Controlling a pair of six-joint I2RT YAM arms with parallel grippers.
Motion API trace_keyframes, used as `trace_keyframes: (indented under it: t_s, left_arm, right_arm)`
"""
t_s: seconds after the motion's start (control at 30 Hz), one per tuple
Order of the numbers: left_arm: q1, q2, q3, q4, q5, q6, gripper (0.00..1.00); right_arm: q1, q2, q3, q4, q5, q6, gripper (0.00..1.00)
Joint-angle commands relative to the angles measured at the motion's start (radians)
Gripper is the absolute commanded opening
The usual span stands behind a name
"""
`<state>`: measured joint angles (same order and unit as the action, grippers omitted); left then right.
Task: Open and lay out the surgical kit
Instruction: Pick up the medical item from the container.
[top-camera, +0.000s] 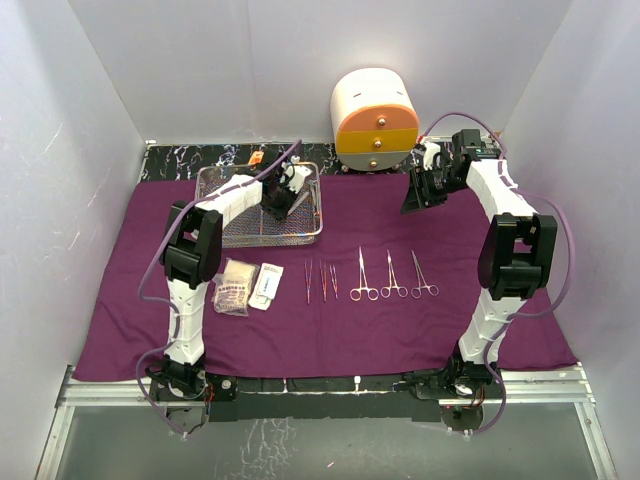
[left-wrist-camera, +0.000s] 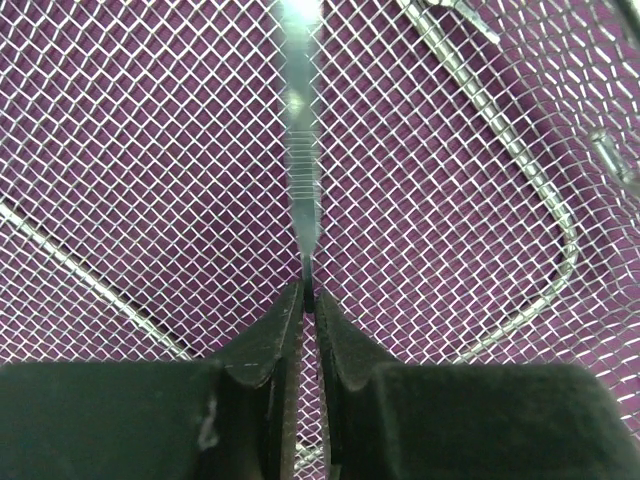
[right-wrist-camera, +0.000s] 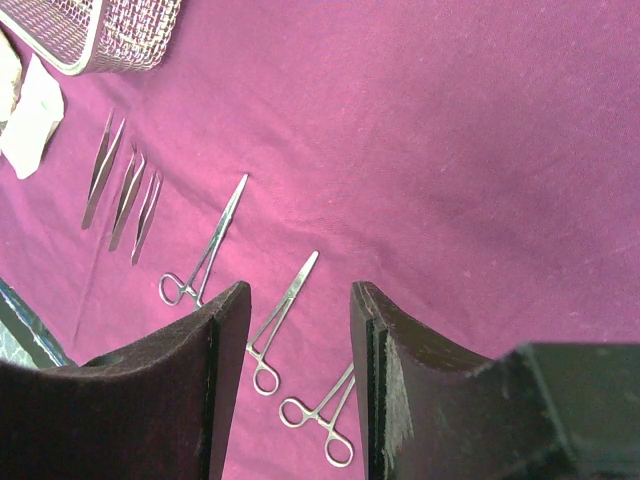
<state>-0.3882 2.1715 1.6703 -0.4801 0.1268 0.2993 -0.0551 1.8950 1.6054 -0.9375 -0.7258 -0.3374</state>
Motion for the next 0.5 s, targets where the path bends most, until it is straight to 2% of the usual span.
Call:
trace_keyframes:
  t_s: [0.0, 0.07, 0.47]
  left_arm:
    - [0.006, 0.005, 0.037, -0.013, 0.016, 0.025, 0.05]
    - [0.005, -0.002, 0.037, -0.006, 0.016, 0.043, 0.0]
    - [0.006, -0.148, 0.0, 0.034, -0.066, 0.265, 0.0]
  right_arm:
    - [-0.003, -0.059, -0.007, 0.04, -0.016, 0.005, 0.42]
    - [-0.002, -0.06, -0.003, 0.04, -0.017, 0.004, 0.42]
    - [0.033, -0.095, 0.026, 0.037, -0.068, -0.07, 0.42]
